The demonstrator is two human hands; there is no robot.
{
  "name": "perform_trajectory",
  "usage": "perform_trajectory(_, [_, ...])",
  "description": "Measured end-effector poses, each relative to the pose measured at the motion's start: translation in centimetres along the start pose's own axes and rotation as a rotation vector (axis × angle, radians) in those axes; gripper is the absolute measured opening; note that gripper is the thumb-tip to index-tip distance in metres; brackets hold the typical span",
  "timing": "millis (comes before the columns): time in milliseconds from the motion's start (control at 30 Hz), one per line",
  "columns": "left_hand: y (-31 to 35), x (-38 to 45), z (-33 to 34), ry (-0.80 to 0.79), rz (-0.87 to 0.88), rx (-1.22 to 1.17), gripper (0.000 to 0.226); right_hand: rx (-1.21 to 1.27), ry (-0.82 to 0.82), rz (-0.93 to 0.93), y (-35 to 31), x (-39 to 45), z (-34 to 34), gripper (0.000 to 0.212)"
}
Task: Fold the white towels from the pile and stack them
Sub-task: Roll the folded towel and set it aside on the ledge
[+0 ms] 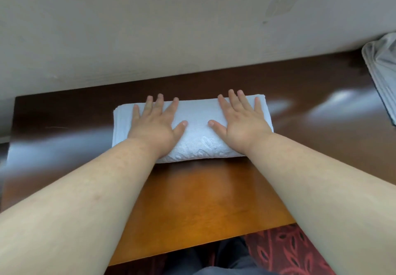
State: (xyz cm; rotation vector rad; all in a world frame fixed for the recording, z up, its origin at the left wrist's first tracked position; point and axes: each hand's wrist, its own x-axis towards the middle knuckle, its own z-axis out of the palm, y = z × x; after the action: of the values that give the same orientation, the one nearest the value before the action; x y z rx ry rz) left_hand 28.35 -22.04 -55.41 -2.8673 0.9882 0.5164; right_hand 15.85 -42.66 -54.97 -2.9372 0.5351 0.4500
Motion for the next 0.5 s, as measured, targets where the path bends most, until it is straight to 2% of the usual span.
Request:
perform_trajectory(200, [-1.7,0.2,0.6,0.040,-0.033,-0.005,0.077,0.134,0.086,0.235,0.3,0.4,0.9,0.086])
perform_trajectory(333, [-1.8,0.2,0.4,0.055,-0.014,-0.013,0.077,0.170,-0.010,0.141,1.5,1.4,0.1,0.091])
perform_trajectory(500, [-2.0,0.1,0.5,0.054,0.008,0.015,0.078,0.144,-0.019,0.068,2.5,1.4,0.1,0.095])
